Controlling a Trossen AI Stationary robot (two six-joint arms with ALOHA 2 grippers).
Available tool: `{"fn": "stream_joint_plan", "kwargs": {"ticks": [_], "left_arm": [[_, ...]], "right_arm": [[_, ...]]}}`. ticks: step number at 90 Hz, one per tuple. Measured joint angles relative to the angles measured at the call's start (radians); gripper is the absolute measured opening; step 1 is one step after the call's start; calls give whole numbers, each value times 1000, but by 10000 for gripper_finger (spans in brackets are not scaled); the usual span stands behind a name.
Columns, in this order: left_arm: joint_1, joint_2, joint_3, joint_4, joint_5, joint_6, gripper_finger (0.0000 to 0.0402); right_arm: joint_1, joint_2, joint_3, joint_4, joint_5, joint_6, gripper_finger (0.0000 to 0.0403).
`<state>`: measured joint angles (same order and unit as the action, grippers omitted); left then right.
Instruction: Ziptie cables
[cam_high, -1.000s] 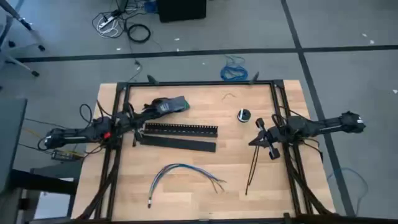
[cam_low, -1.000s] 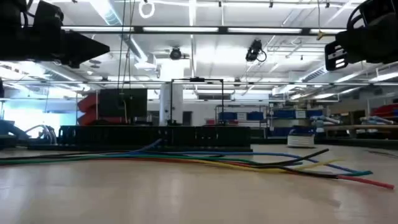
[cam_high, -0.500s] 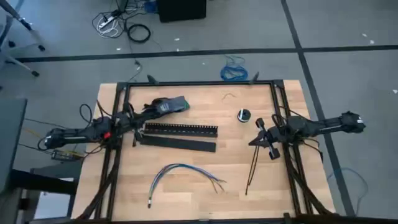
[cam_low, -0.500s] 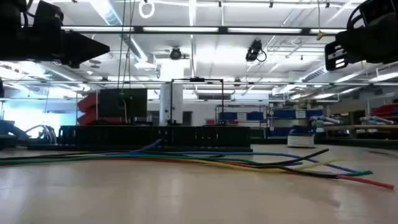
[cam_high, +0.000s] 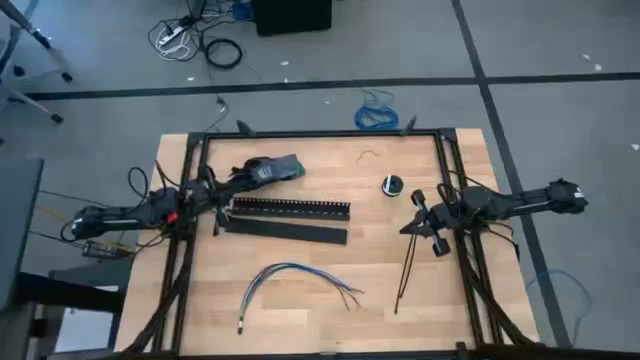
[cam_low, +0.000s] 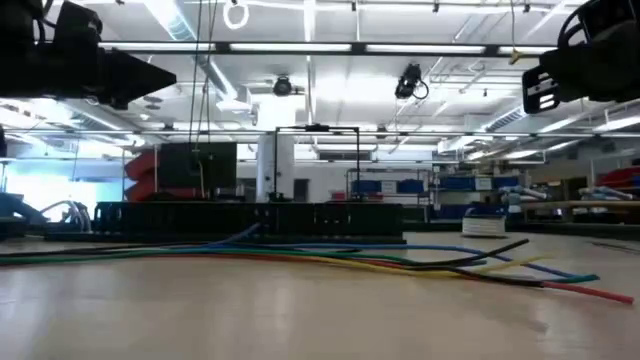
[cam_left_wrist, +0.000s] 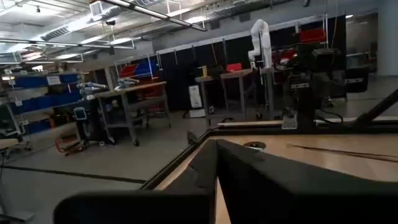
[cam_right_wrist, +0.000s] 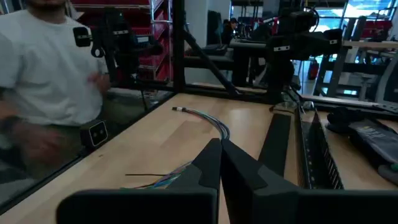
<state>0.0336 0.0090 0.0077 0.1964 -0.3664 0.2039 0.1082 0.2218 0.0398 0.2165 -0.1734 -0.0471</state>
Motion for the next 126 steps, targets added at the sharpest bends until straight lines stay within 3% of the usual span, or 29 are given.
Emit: {"fn": "stream_joint_plan", "kwargs": {"ticks": [108,126], "left_arm": [[0,0,0,1,0,0,0],[0,0,0,1,0,-27,0]], "right_arm": [[0,0,0,1,0,0,7],[0,0,0,67,0,0,7]]}}
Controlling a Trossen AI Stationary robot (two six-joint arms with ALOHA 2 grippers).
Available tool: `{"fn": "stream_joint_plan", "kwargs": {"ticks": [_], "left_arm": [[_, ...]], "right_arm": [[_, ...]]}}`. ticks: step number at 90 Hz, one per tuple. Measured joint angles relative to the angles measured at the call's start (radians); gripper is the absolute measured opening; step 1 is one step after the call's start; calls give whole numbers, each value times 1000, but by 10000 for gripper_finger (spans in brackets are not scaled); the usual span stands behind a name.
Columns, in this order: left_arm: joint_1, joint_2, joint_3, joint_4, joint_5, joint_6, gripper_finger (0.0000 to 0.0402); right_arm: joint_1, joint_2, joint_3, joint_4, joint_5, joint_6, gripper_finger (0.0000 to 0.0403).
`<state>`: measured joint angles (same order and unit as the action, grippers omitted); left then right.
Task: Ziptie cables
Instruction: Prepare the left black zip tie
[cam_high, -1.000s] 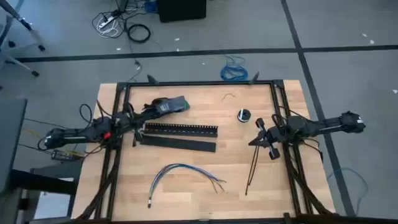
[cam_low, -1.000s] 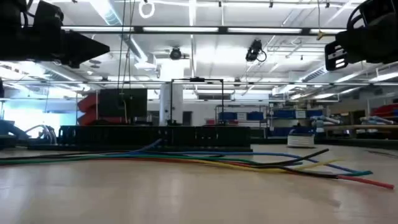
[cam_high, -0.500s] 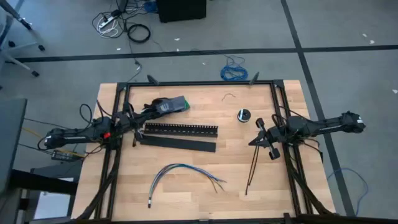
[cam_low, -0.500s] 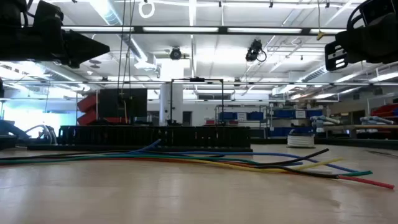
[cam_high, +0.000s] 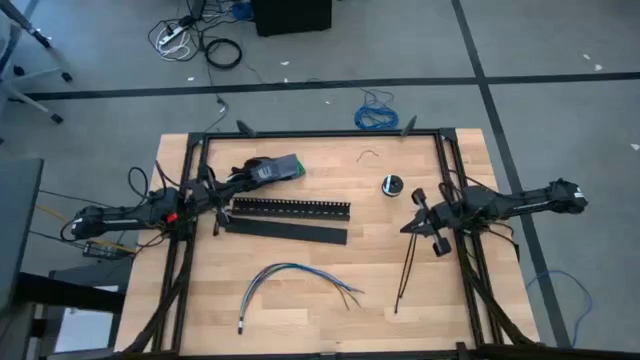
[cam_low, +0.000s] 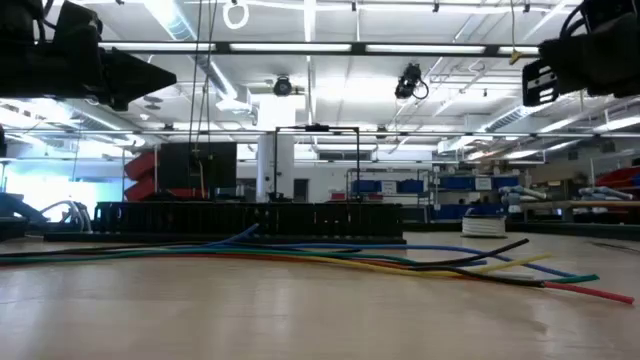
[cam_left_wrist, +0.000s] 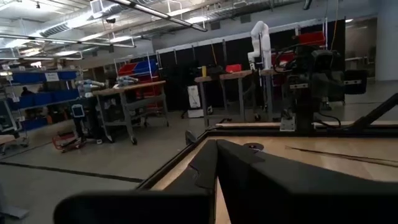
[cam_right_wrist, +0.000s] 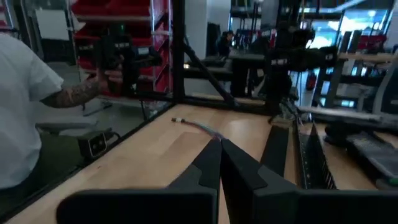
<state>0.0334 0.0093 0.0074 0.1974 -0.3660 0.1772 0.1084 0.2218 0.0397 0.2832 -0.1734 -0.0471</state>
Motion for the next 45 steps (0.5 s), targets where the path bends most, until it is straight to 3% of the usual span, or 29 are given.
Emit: {"fn": "stream_joint_plan", "kwargs": {"ticks": [14,34,45], "left_arm": [[0,0,0,14,0,1,0],[0,0,0,160,0,4,0],[0,3,23,167,0,5,0]], "right_arm": [[0,0,0,73,18,0,7],[-1,0,0,99,223,29,7],[-5,0,0,112,276,63,7]]}}
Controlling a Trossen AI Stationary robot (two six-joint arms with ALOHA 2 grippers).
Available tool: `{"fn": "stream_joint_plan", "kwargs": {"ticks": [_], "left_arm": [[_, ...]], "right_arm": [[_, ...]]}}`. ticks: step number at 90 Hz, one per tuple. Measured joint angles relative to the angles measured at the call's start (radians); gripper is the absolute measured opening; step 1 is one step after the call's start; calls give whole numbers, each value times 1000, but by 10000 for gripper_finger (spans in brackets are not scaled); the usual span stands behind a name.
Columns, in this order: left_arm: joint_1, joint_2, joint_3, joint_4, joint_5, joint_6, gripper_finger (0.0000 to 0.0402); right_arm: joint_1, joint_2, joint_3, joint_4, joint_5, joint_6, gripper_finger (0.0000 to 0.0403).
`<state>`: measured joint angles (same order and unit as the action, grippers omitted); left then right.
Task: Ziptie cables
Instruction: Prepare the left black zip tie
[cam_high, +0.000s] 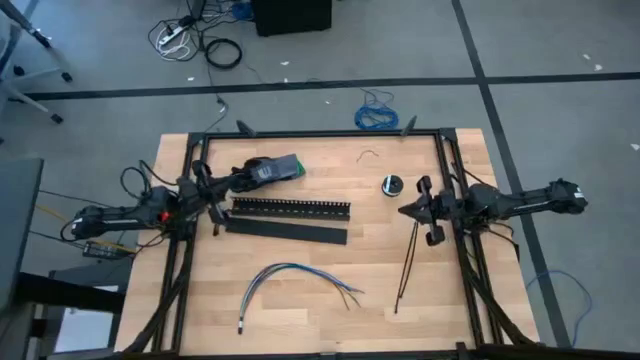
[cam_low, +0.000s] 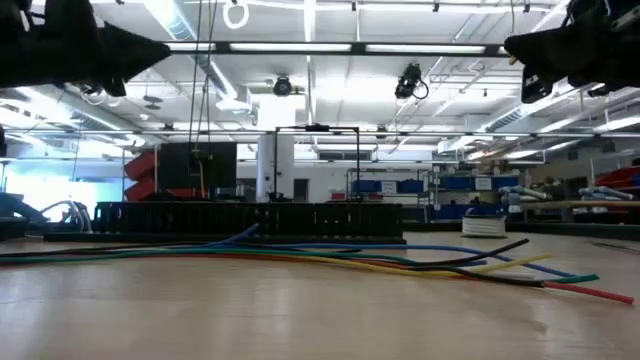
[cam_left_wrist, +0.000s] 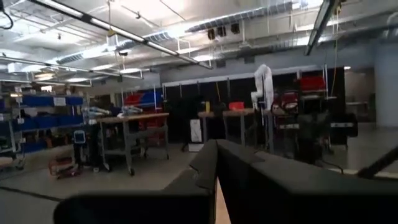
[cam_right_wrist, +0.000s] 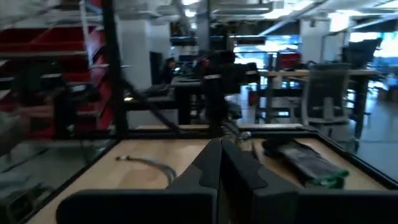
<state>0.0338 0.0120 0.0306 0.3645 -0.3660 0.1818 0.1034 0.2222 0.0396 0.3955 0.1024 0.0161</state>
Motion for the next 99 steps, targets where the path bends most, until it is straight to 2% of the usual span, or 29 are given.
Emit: {"fn": "stream_joint_plan", "kwargs": {"ticks": [21,33,47,59,73,84,99], "left_arm": [[0,26,84,-27,-52,0,24],[0,77,130,-54,-116,1,63],[0,167,182,-53,-131,-2,118],[0,249,232,-76,-133,-4,152],[0,335,316,-223,-108,-63,169],[-2,398,388,-351,-52,-115,170],[-3,449,423,-393,56,-132,170]], "right_arm": [[-44,3,6,19,3,66,7],[-73,39,36,16,3,78,7],[-107,135,98,8,3,74,7],[-122,261,165,5,2,73,8],[-122,448,260,-2,-26,72,28],[-120,615,345,-2,-77,71,54],[-112,836,464,14,-125,71,85]]}}
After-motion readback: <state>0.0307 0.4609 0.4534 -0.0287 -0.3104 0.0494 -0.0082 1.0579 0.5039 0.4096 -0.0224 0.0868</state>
